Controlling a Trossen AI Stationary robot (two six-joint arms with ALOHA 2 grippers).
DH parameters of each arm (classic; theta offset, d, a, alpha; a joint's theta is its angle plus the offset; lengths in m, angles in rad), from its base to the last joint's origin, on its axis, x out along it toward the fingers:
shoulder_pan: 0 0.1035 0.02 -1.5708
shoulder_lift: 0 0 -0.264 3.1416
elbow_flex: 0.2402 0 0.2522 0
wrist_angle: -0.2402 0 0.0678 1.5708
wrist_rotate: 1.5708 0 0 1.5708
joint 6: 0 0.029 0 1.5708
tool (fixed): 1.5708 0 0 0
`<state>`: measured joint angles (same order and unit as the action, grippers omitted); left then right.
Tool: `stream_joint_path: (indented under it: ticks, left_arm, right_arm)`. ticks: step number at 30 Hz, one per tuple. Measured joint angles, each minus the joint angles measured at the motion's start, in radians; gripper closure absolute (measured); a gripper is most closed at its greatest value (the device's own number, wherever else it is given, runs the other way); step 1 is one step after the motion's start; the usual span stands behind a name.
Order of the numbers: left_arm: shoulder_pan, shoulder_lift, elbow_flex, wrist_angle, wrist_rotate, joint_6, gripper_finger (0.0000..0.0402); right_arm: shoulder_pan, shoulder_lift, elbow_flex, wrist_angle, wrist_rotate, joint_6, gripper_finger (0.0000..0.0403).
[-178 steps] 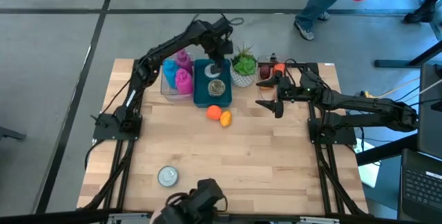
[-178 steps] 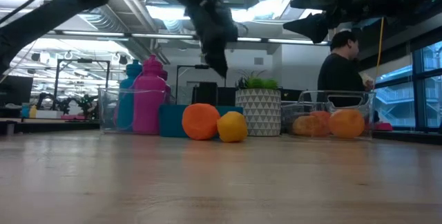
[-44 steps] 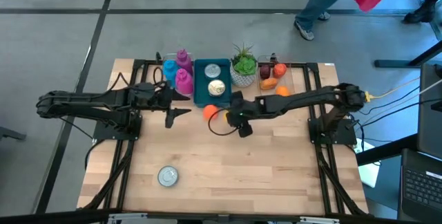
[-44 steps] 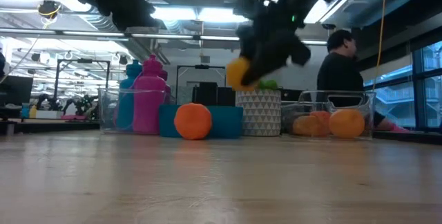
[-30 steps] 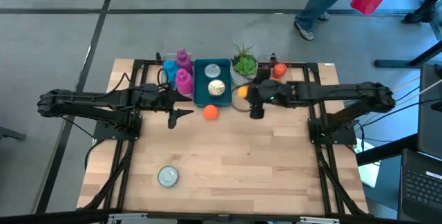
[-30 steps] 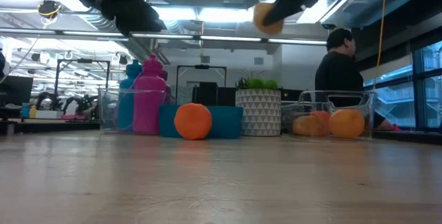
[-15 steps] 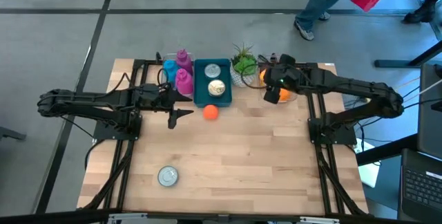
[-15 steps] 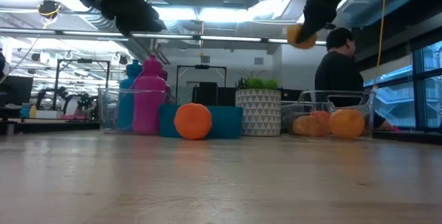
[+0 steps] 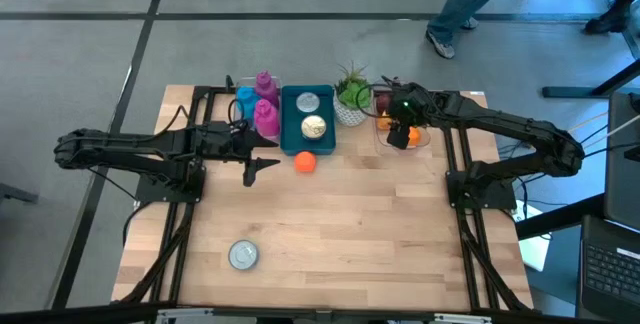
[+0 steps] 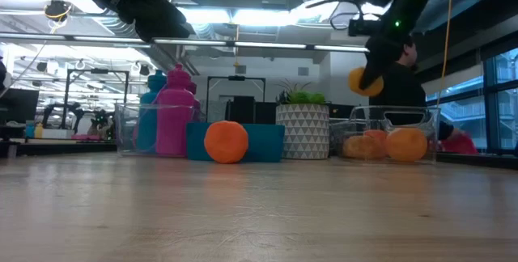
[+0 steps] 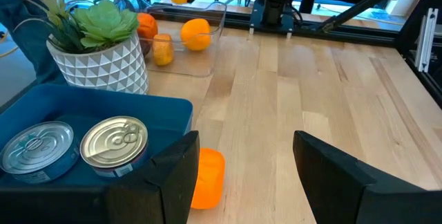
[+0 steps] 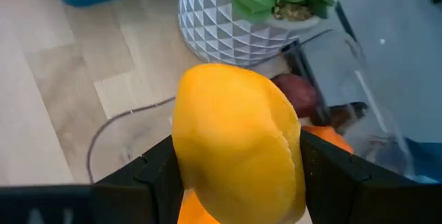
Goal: Pick & Place Food Item
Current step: Put the lemon into the right transparent bin
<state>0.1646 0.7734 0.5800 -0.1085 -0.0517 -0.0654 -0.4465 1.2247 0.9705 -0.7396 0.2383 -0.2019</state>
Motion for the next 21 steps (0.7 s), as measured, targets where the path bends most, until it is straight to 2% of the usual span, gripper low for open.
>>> stream_joint_path:
  ticks: [5,12,15,21]
  left_arm:
    - [0.000,0.000,0.000,0.000,0.000,-0.001,0.0178]
    - [0.000,0.000,0.000,0.000,0.000,-0.002,0.0178]
    - [0.000,0.000,0.000,0.000,0.000,-0.002,0.0178]
    - [0.000,0.000,0.000,0.000,0.000,-0.001,0.0178]
  right_arm:
    - [-0.057,0.000,-0.067,0.081,-0.108,-0.019,0.0179]
    - [-0.096,0.001,-0.129,0.113,-0.140,-0.020,0.0179]
    - [-0.106,0.020,-0.153,0.132,-0.195,-0.023,0.0179]
    - [-0.114,0.074,-0.182,0.180,-0.207,-0.025,0.0179]
